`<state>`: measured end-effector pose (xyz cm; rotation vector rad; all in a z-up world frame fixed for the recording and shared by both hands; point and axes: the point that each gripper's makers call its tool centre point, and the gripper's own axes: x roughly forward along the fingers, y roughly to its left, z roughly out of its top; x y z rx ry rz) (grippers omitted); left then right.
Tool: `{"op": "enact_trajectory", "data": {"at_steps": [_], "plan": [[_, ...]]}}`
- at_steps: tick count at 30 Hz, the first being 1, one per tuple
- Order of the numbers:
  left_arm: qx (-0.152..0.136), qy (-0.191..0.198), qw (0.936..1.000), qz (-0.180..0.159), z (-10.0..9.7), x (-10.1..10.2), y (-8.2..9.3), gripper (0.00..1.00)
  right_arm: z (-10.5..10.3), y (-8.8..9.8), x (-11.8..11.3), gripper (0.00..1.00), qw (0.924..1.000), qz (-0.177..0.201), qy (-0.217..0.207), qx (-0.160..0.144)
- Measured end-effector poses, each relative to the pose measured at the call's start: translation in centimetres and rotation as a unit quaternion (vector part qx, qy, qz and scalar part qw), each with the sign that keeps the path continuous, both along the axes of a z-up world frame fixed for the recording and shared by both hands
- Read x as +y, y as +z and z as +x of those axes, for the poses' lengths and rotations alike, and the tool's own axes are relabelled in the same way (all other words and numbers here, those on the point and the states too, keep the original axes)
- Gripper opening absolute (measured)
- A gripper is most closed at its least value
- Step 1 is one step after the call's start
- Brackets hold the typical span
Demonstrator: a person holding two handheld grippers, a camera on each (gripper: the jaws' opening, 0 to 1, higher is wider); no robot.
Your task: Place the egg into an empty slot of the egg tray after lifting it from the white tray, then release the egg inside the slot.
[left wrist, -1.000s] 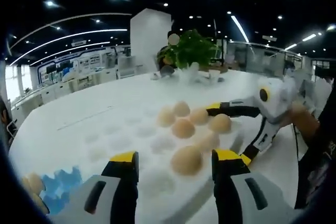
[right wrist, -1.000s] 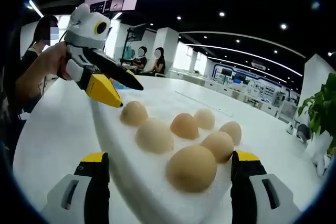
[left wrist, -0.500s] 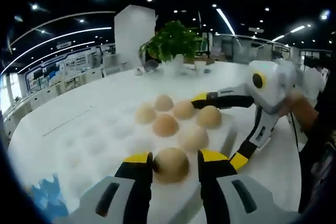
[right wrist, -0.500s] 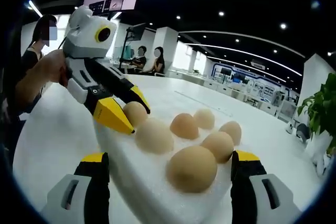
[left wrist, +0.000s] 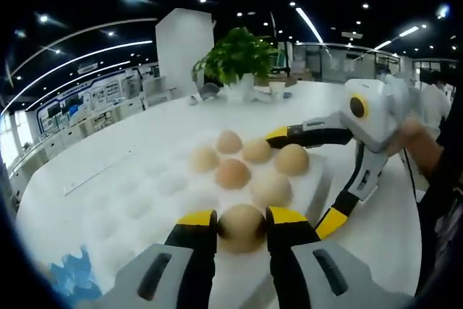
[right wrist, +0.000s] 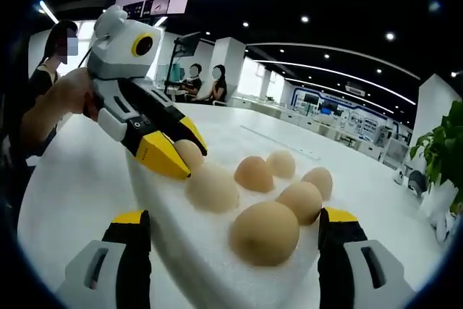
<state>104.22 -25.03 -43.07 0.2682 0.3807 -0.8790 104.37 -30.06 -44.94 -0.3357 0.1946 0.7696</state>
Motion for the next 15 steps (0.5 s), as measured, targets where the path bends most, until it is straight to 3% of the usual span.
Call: {"op": "enact_trajectory", "data": {"at_steps": [10, 15], "plan": [[-0.006, 0.000, 1.0000, 0.001, 0.1, -0.1, 0.3, 0.26, 0.0, 0.0, 0.0, 1.00, 1.0000, 0.001, 0.000, -0.001], [-0.012, -0.003, 0.9998, -0.014, 0.1, -0.1, 1.6, 0.26, 0.0, 0.0, 0.0, 1.00, 1.0000, 0.000, 0.000, -0.001]]}}
